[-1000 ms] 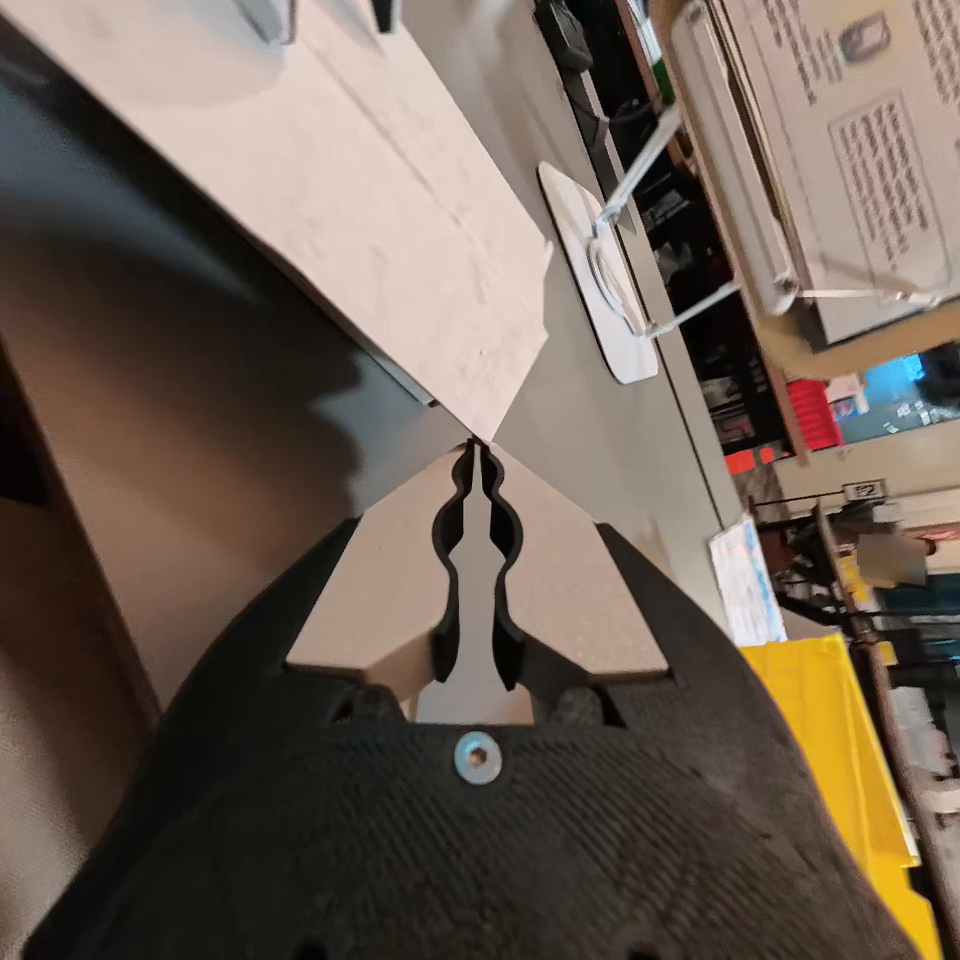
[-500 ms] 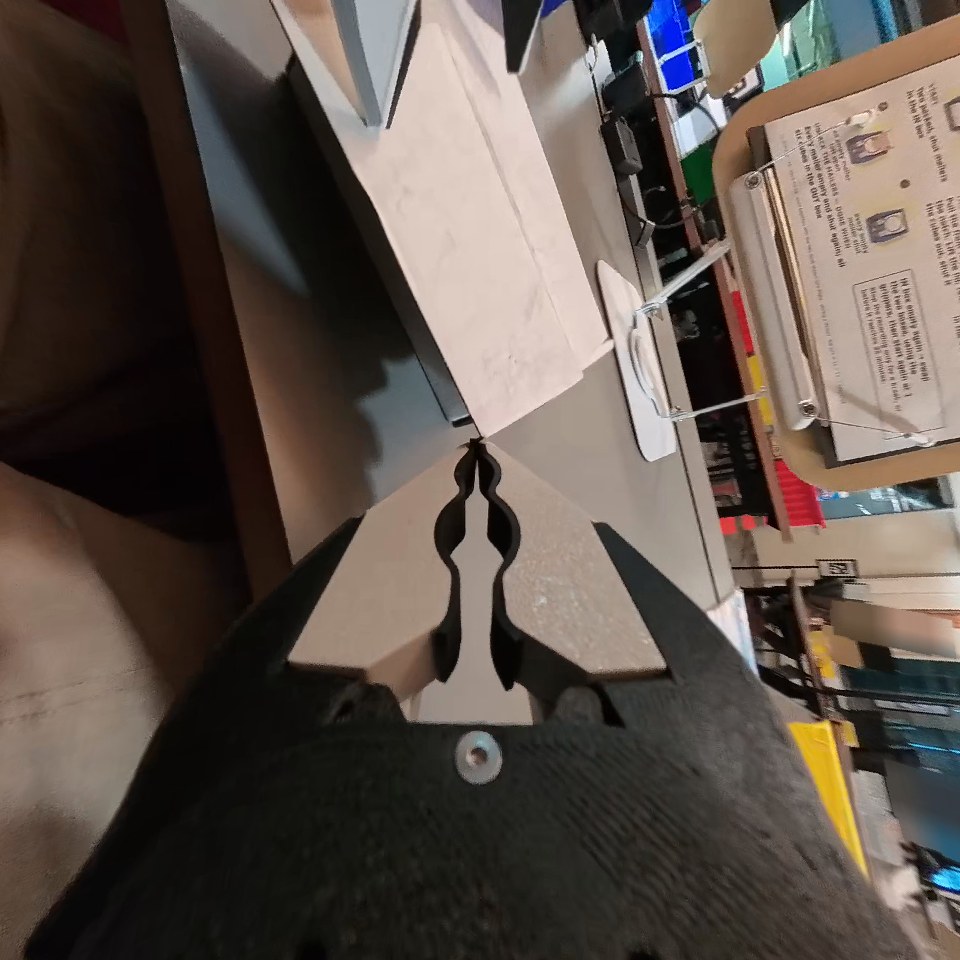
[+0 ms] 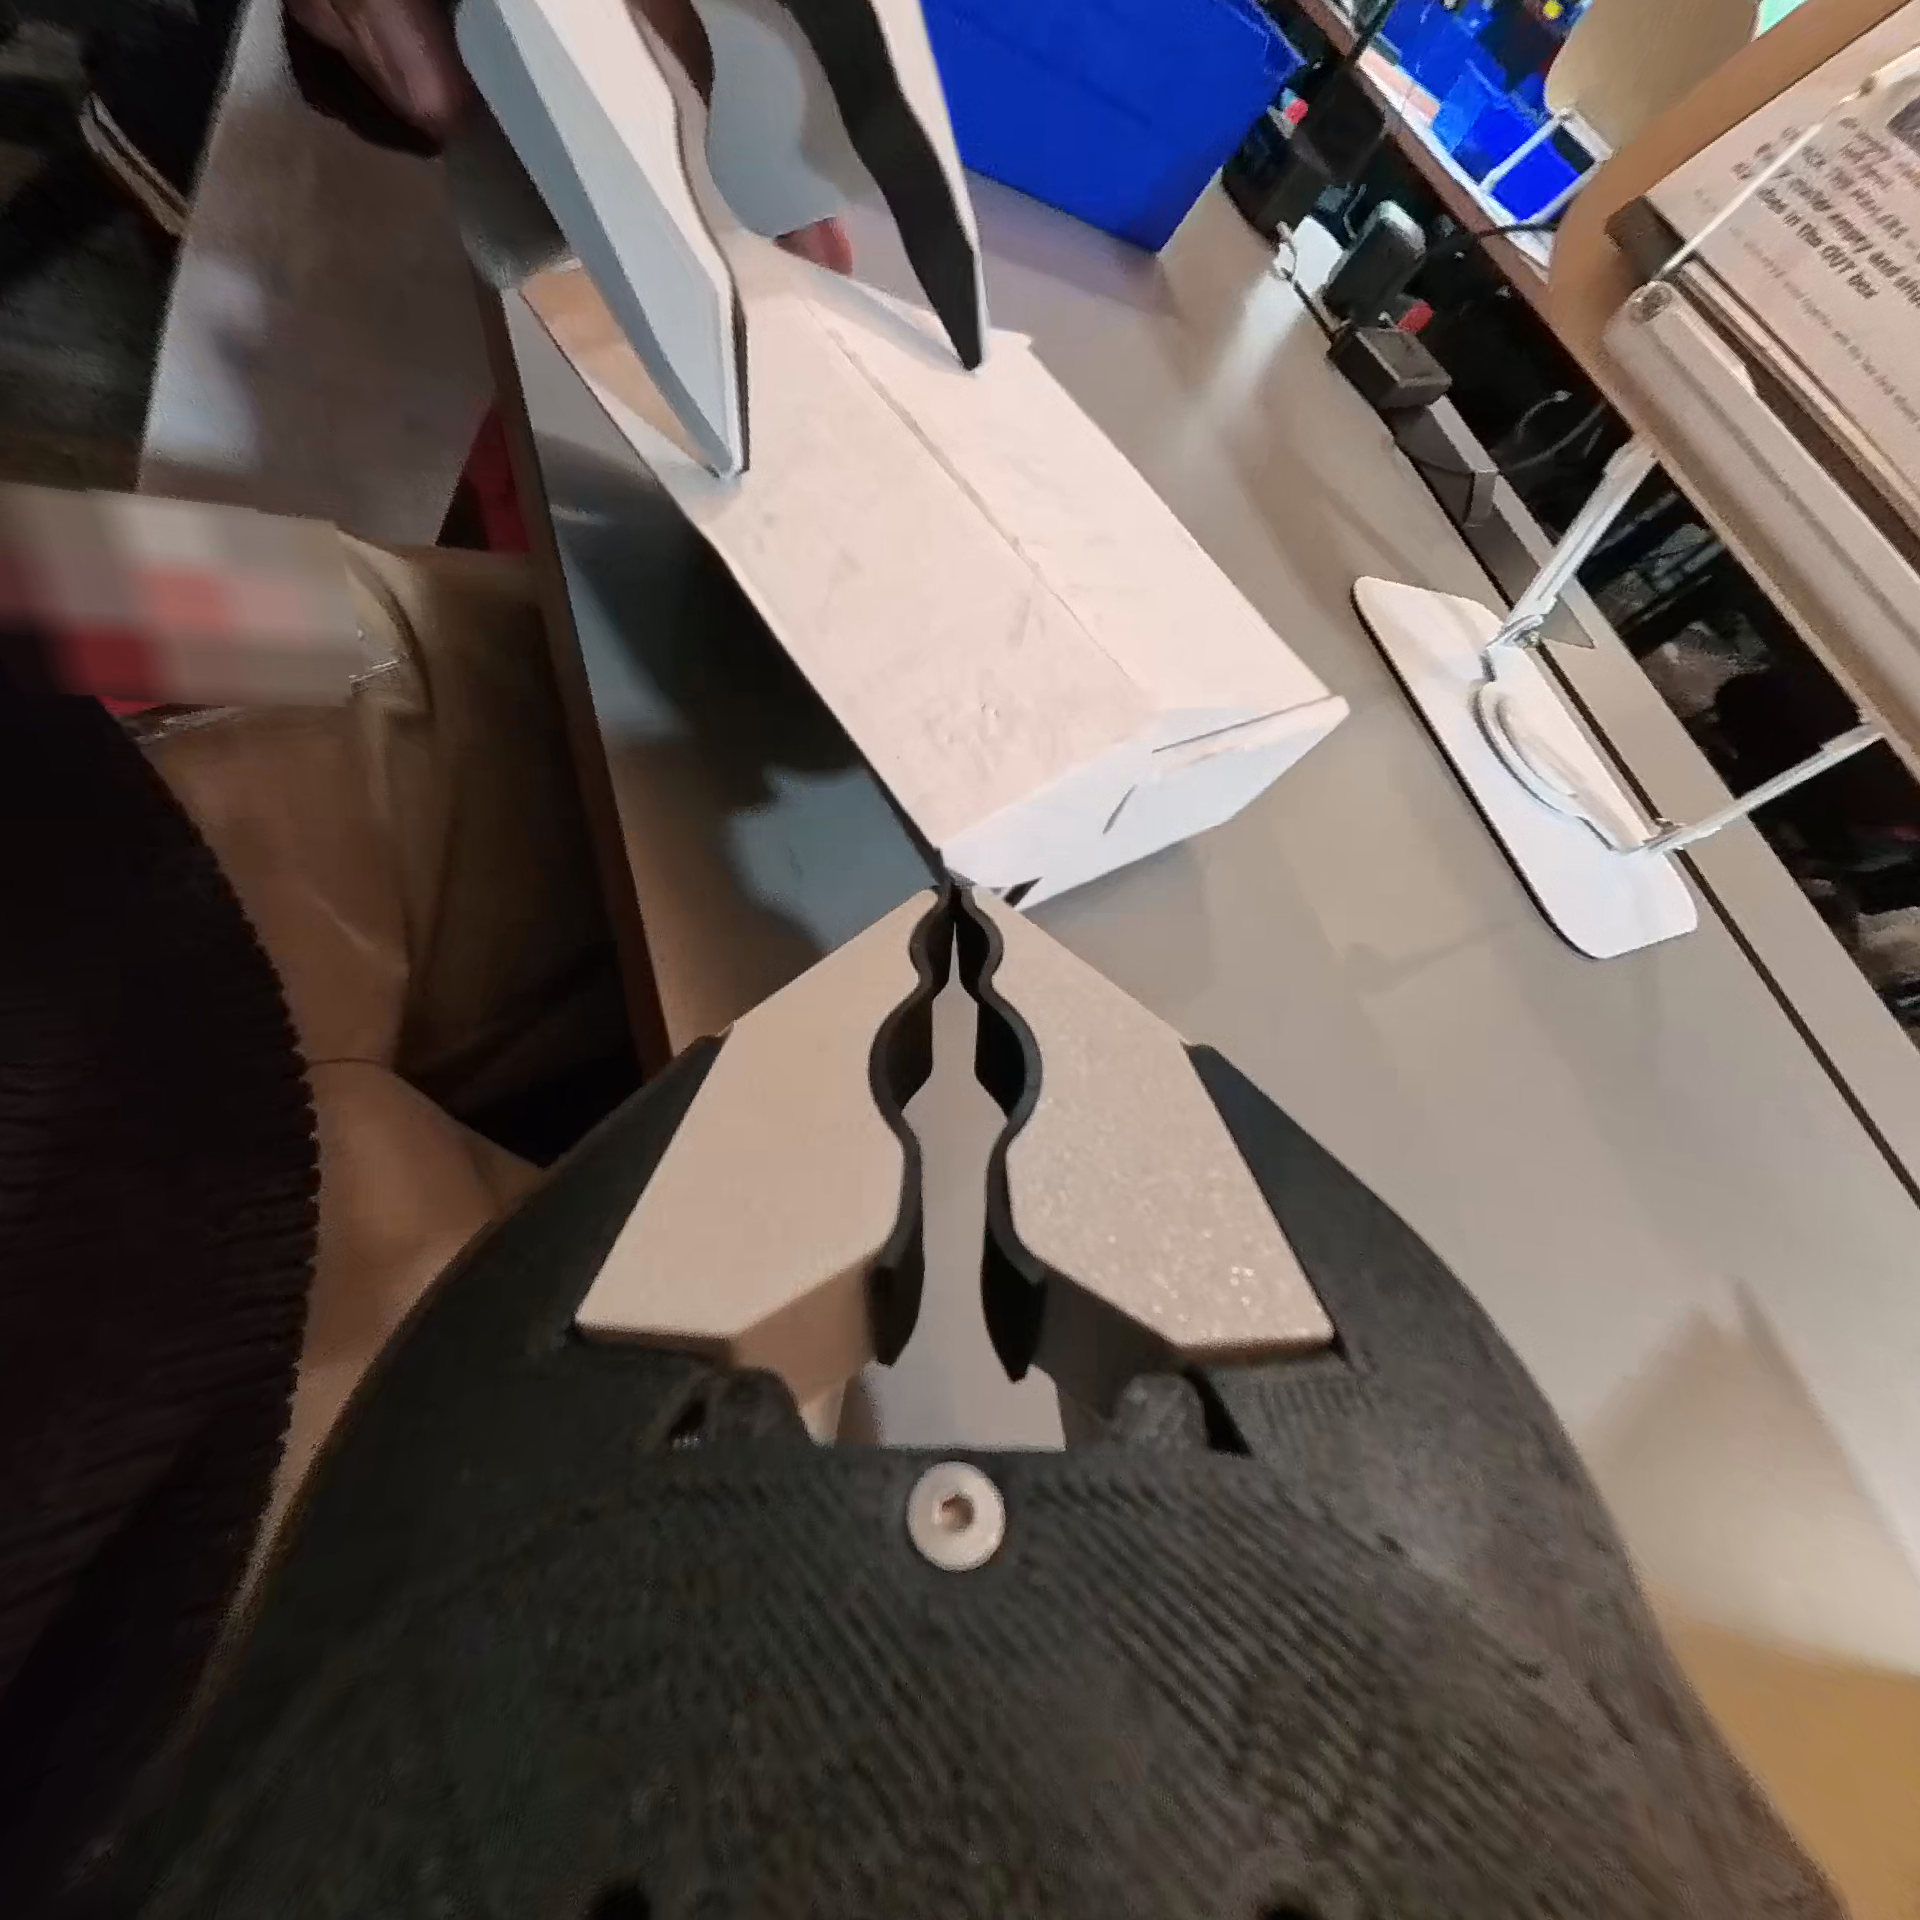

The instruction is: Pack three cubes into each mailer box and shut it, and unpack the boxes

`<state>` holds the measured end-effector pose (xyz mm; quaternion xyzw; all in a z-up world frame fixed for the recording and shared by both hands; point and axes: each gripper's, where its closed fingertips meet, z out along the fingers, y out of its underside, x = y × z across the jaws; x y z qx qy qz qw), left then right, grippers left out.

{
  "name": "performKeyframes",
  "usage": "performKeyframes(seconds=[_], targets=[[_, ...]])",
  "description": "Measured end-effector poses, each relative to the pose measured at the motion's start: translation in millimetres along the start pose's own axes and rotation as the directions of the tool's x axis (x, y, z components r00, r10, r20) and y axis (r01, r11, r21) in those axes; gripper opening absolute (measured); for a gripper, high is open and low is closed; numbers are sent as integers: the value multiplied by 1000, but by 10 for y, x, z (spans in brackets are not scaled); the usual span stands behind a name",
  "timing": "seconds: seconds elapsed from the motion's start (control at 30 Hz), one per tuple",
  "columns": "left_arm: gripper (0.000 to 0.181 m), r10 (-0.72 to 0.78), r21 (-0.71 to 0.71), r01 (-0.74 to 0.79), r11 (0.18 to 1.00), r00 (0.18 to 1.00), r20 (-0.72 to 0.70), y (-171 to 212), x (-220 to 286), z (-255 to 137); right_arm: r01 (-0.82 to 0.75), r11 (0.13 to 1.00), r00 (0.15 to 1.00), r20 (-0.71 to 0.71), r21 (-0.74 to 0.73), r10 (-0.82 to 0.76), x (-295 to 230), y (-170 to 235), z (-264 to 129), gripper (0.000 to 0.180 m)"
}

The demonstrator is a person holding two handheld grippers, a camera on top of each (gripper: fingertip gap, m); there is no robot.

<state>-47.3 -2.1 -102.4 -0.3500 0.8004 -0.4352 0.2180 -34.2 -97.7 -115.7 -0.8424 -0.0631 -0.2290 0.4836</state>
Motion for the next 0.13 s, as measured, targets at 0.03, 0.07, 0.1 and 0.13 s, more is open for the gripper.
performKeyframes(seconds=[0.03, 0.07, 0.1, 0.13], targets=[[89, -6, 6, 6, 1000, 1000, -1, -2, -5, -5, -6, 1000, 1000, -9, 3, 6, 16, -7, 0, 0], [89, -7, 10, 7, 1000, 1000, 0, -1, -9, -4, -4, 1000, 1000, -16, 1, 4, 25, -6, 6, 0], [89, -2, 9, 2, 1000, 1000, 5, 5, -13, 3, 7, 1000, 1000, -24, -12, -7, 26, 18, 21, 0], [88, 9, 3, -9, 1000, 1000, 9, 17, -13, 15, 29, 999, 999, -38, -38, -31, 28, 62, 43, 0]])
